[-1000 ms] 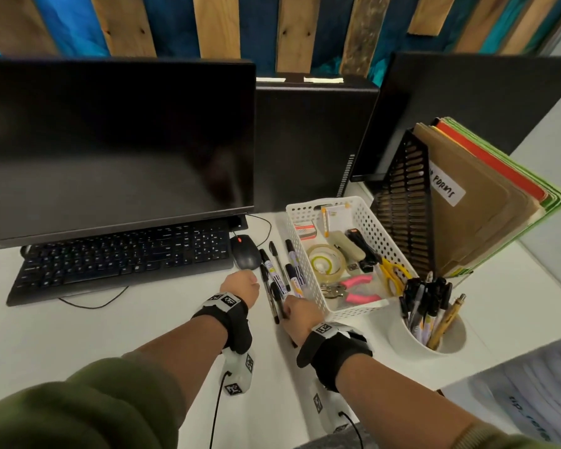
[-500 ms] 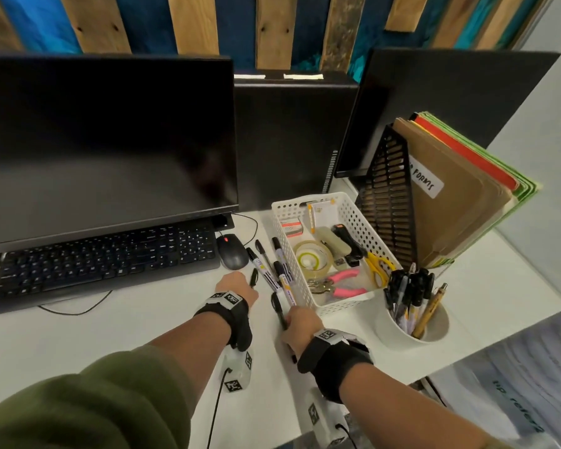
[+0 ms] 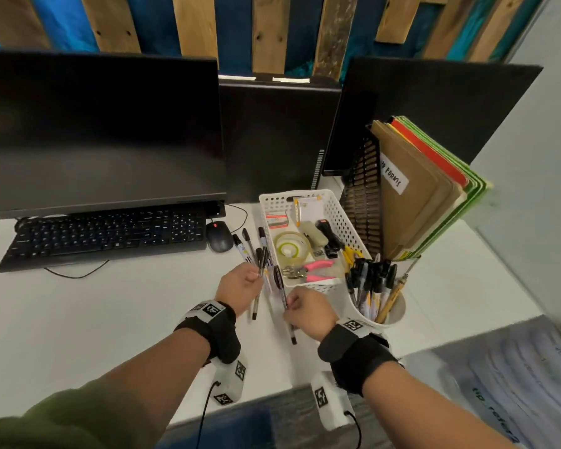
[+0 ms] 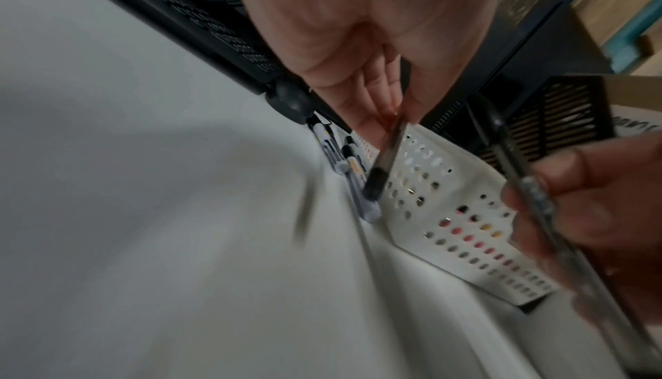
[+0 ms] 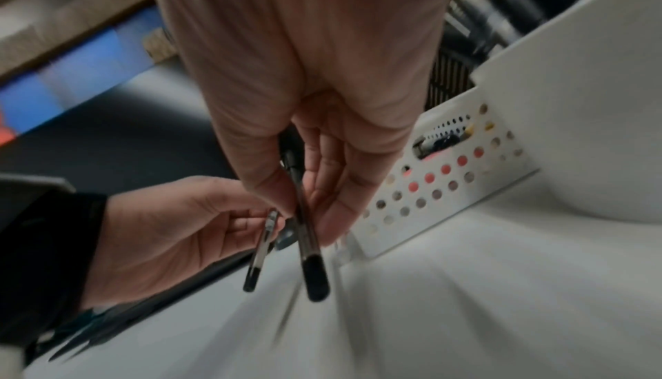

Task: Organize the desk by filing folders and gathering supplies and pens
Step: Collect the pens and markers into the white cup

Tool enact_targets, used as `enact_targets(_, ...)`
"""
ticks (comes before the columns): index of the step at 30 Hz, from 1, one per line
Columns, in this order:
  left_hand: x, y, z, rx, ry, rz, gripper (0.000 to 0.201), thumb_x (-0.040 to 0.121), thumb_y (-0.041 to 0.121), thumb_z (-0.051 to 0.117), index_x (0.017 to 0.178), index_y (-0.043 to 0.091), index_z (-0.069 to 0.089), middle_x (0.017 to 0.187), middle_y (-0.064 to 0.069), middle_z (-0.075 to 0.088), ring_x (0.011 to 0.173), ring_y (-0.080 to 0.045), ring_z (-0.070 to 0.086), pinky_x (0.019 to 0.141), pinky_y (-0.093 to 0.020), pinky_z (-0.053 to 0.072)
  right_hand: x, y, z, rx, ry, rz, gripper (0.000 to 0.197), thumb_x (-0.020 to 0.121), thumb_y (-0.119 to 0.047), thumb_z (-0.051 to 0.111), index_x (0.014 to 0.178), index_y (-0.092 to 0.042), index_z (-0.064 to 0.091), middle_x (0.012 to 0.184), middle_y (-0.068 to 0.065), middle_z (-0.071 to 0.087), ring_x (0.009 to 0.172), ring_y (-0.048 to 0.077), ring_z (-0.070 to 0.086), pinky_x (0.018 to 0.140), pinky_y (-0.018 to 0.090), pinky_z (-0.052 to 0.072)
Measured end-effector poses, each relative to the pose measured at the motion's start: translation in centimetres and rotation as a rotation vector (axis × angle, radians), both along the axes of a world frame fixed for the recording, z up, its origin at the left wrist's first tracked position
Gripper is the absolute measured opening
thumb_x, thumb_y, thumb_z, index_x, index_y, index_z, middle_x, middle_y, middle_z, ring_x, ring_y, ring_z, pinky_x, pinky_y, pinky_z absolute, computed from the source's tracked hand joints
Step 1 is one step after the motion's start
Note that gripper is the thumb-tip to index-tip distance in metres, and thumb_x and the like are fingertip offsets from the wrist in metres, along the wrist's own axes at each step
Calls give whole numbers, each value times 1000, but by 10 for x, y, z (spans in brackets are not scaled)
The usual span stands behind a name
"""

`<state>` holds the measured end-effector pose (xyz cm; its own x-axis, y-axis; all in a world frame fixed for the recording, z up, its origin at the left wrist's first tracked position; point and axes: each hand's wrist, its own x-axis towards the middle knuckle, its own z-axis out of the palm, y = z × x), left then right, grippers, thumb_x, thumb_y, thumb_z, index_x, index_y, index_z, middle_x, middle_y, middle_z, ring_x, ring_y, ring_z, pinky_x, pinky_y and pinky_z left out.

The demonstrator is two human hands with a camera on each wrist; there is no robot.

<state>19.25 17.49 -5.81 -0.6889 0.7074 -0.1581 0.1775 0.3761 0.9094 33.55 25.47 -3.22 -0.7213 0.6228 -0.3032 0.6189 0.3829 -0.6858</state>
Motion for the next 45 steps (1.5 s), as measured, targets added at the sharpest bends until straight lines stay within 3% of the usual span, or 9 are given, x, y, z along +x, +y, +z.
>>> enact_targets(4,31,9,9,103,21,-28,33,85,4,62,116,15,57,79,6,54,78,-13,54,84,-24,45,32,10,17,-1,181,-42,26,70,-3,64,69,-23,48,61,-5,50,65,20,52,75,43,51)
enact_targets(10,82,41,42,254,9,-56,18,81,0,63,84,16,57,72,8,53,73,-11,51,69,-5,42,81,40,40,123,414,-203,16,73,-2,66,78,-11,54,67,-3,50,59,10,44,62,22,40)
enact_targets(13,101,62,55,321,-52,-20,11,82,5,67,86,12,59,75,5,57,77,-11,57,75,-14,50,101,59,42,137,448,-320,19,72,-2,66,77,-13,51,66,-2,51,59,12,45,62,23,41)
enact_targets(17,124,80,63,370,-115,-9,11,83,6,65,88,14,60,83,-2,61,91,-25,63,90,-39,54,125,81,33,198,361,-409,22,73,-4,65,72,-19,49,64,-3,54,62,16,49,59,23,39)
enact_targets(24,158,89,49,171,135,-21,13,83,13,66,95,9,67,84,-1,65,81,-12,58,79,-19,44,136,95,12,286,144,-388,7,78,-19,69,76,-17,62,83,8,70,83,26,63,73,28,44)
enact_targets(33,163,93,34,-256,392,-145,17,86,30,57,91,18,68,96,-3,70,94,-22,62,79,-28,47,127,101,15,358,-110,-366,17,84,-27,63,93,-16,72,98,7,69,92,24,63,68,23,40)
enact_targets(38,160,96,35,-250,446,-183,14,86,32,59,79,20,62,82,-1,67,83,-20,61,71,-28,47,128,98,12,344,-137,-384,11,81,-30,66,78,-20,62,92,5,68,83,22,61,64,24,39)
enact_targets(41,156,90,36,-177,430,-164,14,87,31,58,82,19,62,64,8,51,71,-14,53,65,-24,40,131,96,12,336,-67,-410,15,79,-29,67,73,-19,57,79,2,63,74,20,55,64,26,43)
enact_targets(45,148,75,38,-91,393,-136,20,91,33,53,86,17,63,62,8,47,69,-14,49,67,-27,41,125,86,19,312,87,-427,11,79,-23,64,72,-17,59,72,1,63,73,23,60,68,31,50)
